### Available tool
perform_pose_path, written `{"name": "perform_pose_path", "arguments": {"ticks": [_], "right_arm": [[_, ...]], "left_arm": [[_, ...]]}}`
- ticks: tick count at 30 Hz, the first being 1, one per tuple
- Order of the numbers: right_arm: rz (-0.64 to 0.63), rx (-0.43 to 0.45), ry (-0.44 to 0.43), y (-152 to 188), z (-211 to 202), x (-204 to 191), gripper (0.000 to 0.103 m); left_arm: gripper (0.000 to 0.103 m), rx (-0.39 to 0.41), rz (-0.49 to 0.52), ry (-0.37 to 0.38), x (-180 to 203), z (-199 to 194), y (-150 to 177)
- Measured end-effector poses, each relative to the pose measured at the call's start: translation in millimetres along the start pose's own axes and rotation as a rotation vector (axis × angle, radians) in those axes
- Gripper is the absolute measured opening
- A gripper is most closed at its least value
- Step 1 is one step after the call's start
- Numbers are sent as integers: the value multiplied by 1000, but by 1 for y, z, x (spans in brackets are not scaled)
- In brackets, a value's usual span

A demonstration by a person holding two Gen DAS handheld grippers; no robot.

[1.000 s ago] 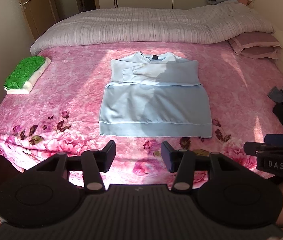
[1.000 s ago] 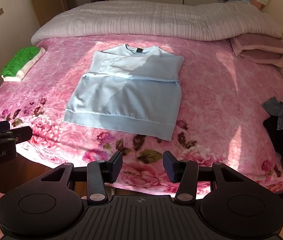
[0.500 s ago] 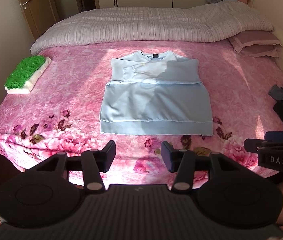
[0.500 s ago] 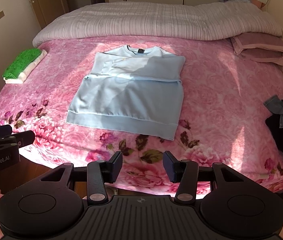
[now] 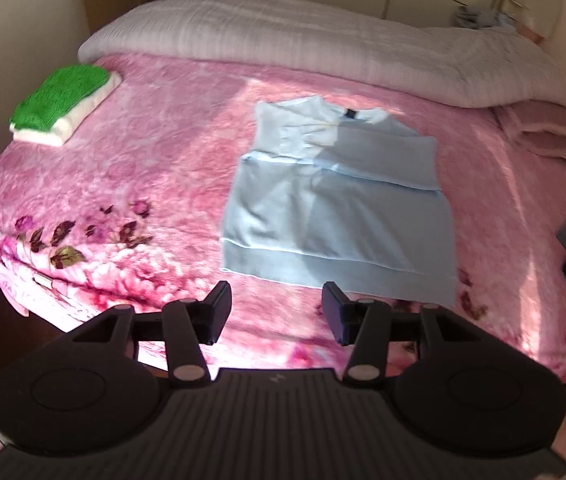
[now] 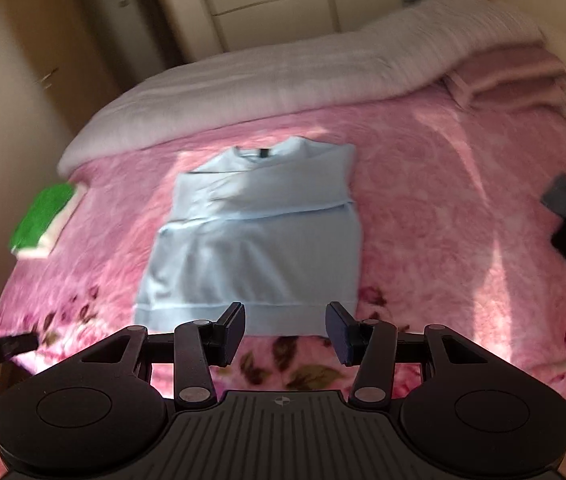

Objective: Fold clothes
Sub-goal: 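Lower both grippers to the sweatshirt hem edge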

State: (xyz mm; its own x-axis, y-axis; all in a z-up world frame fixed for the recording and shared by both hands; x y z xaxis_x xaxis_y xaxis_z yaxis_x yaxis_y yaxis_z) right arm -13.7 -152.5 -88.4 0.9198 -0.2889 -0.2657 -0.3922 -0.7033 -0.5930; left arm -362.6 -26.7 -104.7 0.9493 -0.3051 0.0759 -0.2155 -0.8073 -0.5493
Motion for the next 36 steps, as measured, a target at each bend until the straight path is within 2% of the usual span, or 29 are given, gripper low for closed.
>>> {"name": "perform_pose_path", "arguments": {"ticks": [5,7,13,19,23,26,33,34,35,36], "right_arm": [[119,-60,41,-18,44,42,49],[161,-110,55,-19,69,54,49],[288,-258,93,-6,137,77,49],[325,-351,91,11,206,91,49],[390,-329,52,18,234,112,49],[465,-303,21,21,247,130,49],[520,-245,-26,40,274,154,48],[492,-242,-34,38,276,149,44],[464,-239,-42,36,278,145,10],[435,-236,-50,34,280,141,11]], "left_arm": [[44,-52,-50,37,-43,62,-23],[42,-96,-73,57,-55,97,-29],[41,-246,-150,121,-82,195,-32],[41,-303,-188,180,-106,267,-33],[41,-306,-207,233,-122,297,-33],[41,-309,-261,296,-133,312,-31],[39,-294,-389,448,-146,346,-23],[36,-288,-402,470,-146,350,-24],[33,-285,-404,486,-144,353,-25],[23,-281,-397,504,-142,352,-27]]}}
Point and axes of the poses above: each gripper's, at about its wrist camera, not at the fingertips, and z roughly the way its jaws point, x to its right, y to its underside, the point moved 1 cm from there along z, roughly the way its jaws point
